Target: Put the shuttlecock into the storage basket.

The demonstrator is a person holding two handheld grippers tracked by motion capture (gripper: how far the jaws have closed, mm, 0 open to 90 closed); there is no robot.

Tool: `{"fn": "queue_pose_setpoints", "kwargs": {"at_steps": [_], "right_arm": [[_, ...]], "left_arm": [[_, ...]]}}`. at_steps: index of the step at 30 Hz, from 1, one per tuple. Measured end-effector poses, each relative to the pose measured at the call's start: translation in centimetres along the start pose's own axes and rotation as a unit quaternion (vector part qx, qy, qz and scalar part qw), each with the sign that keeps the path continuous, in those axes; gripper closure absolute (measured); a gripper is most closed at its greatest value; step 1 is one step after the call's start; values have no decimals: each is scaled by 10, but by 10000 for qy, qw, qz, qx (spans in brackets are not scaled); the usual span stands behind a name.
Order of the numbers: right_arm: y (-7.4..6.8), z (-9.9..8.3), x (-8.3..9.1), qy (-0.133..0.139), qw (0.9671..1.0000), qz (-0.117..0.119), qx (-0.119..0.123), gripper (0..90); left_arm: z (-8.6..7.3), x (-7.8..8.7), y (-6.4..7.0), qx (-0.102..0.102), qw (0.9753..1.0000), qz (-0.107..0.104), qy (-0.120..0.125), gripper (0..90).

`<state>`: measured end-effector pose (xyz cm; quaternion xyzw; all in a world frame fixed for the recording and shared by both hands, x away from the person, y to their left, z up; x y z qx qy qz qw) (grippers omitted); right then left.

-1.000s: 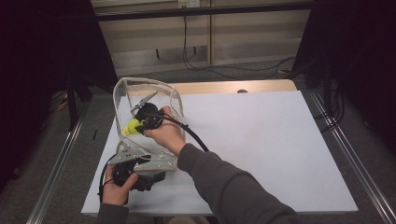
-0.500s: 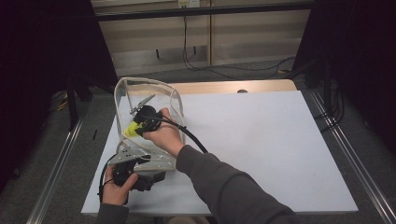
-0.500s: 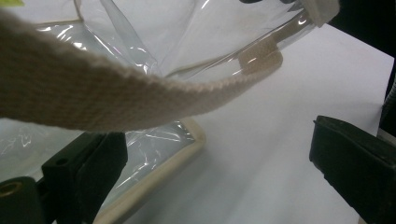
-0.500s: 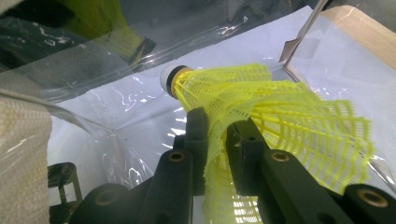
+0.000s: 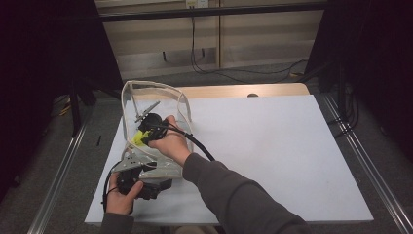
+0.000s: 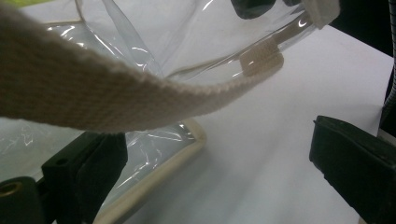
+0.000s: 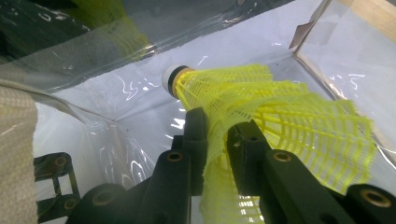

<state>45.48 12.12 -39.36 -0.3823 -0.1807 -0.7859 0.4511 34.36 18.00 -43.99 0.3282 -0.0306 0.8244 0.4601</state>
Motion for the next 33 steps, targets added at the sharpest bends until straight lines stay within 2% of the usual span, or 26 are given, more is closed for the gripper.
{"fn": "queue_pose_setpoints", "kwargs": {"at_steps": [7, 8, 9, 12, 33], "right_arm": [[-3, -3, -6, -118, 9999, 103, -8, 771], [-3, -3, -7, -122, 9999, 74, -17, 746], [-3, -3, -7, -124, 9999, 49, -26, 654], [-3, -3, -7, -140, 9998, 99, -52, 679], [-2, -6, -2, -299, 9993, 123, -196, 568]], "left_arm": [[0, 0, 0, 1, 10000, -6, 4, 42], [0, 0, 0, 1, 10000, -2, 5, 42], [0, 0, 0, 8, 10000, 0, 24, 42], [0, 0, 0, 9, 10000, -6, 17, 42], [1, 1, 0, -28, 10000, 13, 33, 42]]}}
Point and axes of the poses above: each handheld gripper's, and its own axes: x roughly backward along the jaws, z roughly out of its top, y roughly to its right, the point moved 5 cm from there along -x, roughly forward along the jaws, and after that the axes turned 5 degrees about -y, right-handed, at the moved point
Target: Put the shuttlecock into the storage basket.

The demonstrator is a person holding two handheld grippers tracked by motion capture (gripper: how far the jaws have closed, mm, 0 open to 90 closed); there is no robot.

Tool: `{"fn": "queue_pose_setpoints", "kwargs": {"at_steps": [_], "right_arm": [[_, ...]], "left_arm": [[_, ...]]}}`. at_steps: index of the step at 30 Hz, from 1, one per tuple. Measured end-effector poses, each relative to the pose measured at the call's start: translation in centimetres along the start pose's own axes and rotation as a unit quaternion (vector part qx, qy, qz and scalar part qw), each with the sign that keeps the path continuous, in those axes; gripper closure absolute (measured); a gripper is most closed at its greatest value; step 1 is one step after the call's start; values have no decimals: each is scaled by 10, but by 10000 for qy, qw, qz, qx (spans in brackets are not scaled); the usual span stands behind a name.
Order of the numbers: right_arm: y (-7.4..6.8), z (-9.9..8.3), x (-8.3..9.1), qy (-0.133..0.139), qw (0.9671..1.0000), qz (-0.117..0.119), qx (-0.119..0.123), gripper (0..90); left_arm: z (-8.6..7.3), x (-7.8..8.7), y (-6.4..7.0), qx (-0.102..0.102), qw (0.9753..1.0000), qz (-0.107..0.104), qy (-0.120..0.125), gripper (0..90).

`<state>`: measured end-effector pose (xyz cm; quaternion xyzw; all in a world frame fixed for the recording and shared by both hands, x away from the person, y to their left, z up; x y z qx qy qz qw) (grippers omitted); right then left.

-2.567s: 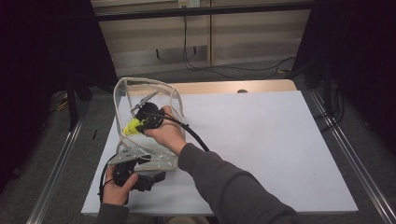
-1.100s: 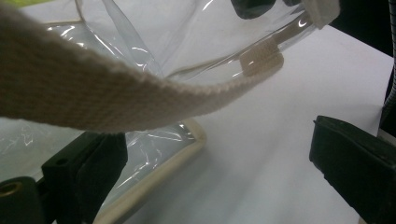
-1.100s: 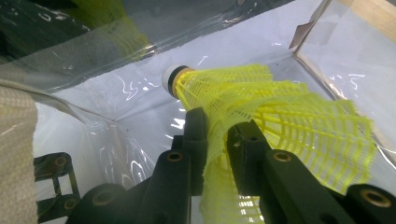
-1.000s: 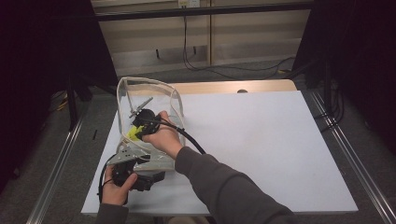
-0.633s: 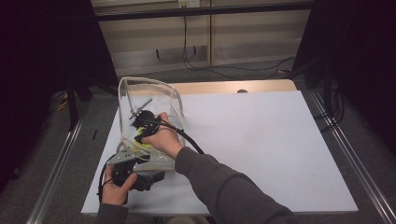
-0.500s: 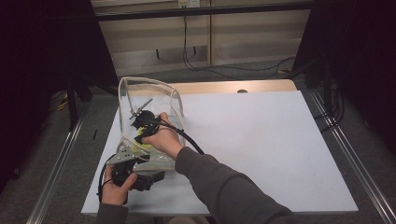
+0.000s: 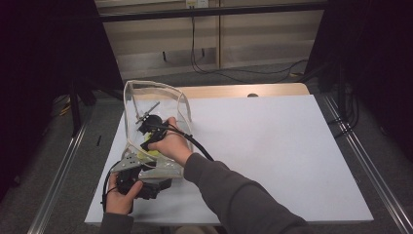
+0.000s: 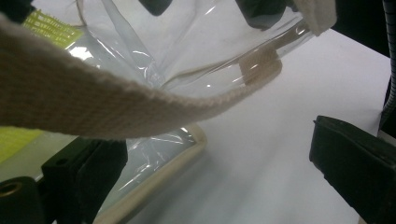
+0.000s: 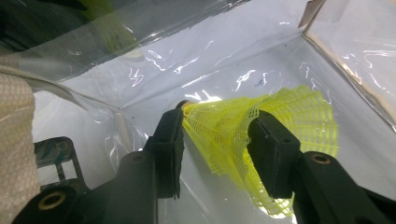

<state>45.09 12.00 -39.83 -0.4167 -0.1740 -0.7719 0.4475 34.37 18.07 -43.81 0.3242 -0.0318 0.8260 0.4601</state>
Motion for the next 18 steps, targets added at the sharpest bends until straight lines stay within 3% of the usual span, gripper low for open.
{"fn": "queue_pose_setpoints", "kwargs": {"at_steps": [18], "right_arm": [[-2, -3, 9, -85, 9999, -59, 18, 511]], "left_arm": [[0, 0, 0, -2, 10000, 6, 9, 42]]}}
Point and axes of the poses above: each handheld gripper's, and its own axes: x roughly backward along the jaws, z roughly out of its top, y roughly to its right, the point moved 5 cm from there along -x, roughly forward along the jaws, and after that the axes turned 5 degrees about -y, right-handed, at the moved point
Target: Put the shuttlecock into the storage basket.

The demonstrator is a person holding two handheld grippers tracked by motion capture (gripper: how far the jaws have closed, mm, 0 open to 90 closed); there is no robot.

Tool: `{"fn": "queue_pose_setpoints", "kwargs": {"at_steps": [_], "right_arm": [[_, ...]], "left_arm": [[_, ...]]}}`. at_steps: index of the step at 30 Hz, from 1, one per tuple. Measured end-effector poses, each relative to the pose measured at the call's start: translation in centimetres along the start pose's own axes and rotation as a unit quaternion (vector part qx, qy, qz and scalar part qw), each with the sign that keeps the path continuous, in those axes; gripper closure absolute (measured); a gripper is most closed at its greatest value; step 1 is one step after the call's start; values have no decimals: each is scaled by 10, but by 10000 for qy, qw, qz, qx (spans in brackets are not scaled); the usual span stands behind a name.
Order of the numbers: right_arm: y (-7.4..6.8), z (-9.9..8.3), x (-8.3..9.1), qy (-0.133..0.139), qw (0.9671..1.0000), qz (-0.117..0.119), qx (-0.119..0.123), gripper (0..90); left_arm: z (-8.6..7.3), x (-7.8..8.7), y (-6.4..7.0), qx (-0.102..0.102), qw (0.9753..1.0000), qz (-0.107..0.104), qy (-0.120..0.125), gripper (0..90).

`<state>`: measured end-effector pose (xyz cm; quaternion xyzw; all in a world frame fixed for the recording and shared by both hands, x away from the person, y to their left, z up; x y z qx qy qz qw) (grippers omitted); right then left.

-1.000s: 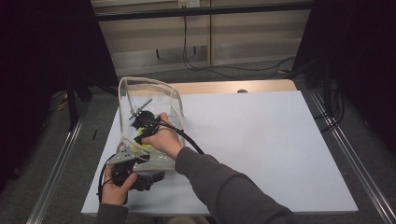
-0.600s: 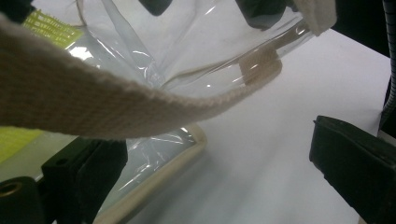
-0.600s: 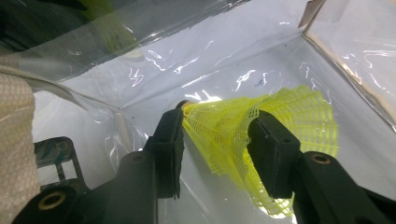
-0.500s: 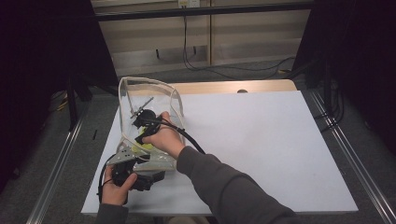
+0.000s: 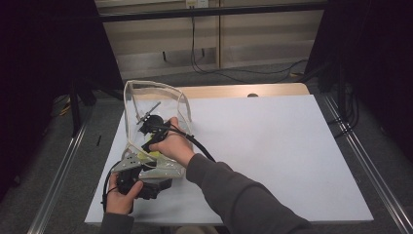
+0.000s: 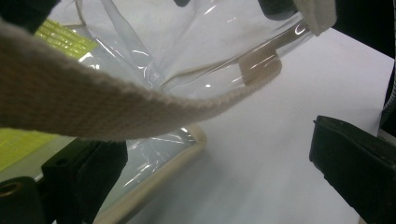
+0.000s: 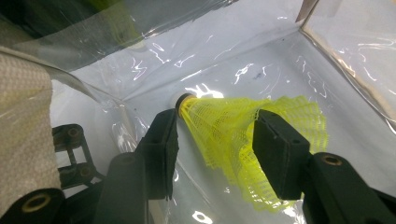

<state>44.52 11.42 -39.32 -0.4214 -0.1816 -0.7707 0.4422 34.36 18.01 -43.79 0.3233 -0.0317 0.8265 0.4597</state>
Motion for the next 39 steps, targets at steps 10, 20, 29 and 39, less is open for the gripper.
{"fn": "queue_pose_setpoints", "kwargs": {"at_steps": [10, 20, 29, 39], "right_arm": [[1, -3, 2, -2, 9999, 28, -110, 465], [2, -3, 5, -18, 9999, 48, -157, 463], [1, -4, 7, -58, 9998, 75, -163, 445], [1, -4, 8, -44, 9998, 74, -187, 445]], "left_arm": [[0, 0, 0, 1, 10000, -4, 7, 42], [0, 0, 0, -13, 10000, 0, -13, 42], [0, -1, 0, -16, 10000, -14, -14, 42], [0, -1, 0, -9, 10000, -4, -3, 42]]}}
Point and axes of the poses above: each handheld gripper's, and its own axes: x roughly backward along the jaws, z roughly out of its top, y roughly to its right, the point moved 5 cm from there along -x, roughly forward along the jaws, and after that the axes turned 5 degrees about -y, right-handed, at the moved point
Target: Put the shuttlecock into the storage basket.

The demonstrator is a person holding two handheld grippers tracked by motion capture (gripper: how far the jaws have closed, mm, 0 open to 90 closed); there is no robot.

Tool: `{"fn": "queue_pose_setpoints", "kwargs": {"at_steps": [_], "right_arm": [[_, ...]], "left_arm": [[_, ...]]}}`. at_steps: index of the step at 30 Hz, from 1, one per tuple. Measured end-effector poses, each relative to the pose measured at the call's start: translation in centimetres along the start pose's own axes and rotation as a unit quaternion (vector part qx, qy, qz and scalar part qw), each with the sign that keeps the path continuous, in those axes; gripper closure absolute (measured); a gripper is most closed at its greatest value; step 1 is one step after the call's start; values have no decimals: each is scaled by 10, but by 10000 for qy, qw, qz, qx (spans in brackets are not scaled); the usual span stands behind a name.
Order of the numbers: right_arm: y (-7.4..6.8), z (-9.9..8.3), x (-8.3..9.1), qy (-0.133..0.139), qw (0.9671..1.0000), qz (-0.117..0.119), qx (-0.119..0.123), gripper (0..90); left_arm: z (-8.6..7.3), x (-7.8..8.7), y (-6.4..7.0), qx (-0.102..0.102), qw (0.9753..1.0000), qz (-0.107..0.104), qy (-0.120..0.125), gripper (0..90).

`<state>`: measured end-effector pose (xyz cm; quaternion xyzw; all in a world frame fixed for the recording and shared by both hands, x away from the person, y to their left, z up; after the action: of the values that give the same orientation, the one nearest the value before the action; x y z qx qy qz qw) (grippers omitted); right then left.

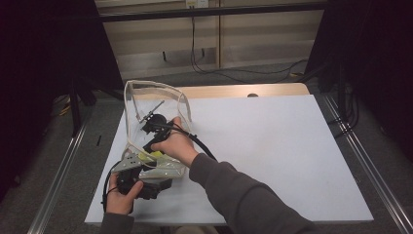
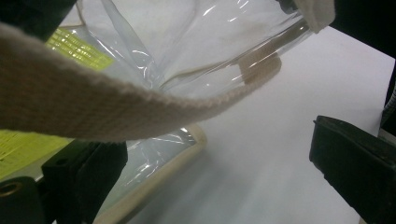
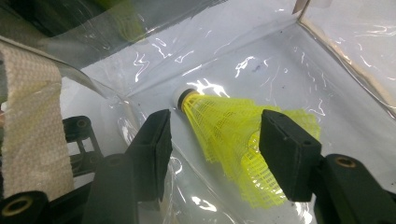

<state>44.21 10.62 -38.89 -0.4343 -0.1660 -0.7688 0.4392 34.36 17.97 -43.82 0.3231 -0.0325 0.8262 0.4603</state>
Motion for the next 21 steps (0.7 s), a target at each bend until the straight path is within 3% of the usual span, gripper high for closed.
{"fn": "queue_pose_setpoints", "kwargs": {"at_steps": [21], "right_arm": [[1, -2, 6, 70, 10000, 10, -54, 432]], "left_arm": [[0, 0, 0, -8, 10000, -5, 2, 42]]}}
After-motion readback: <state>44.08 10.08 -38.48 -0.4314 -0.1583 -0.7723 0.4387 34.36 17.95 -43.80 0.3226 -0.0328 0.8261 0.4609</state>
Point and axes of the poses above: each handheld gripper's, and its own axes: x roughly backward along the jaws, z roughly out of its top, y roughly to its right, the point moved 5 cm from there along -x, roughly forward along the jaws, and after that the axes turned 5 degrees about -y, right-handed, at the moved point
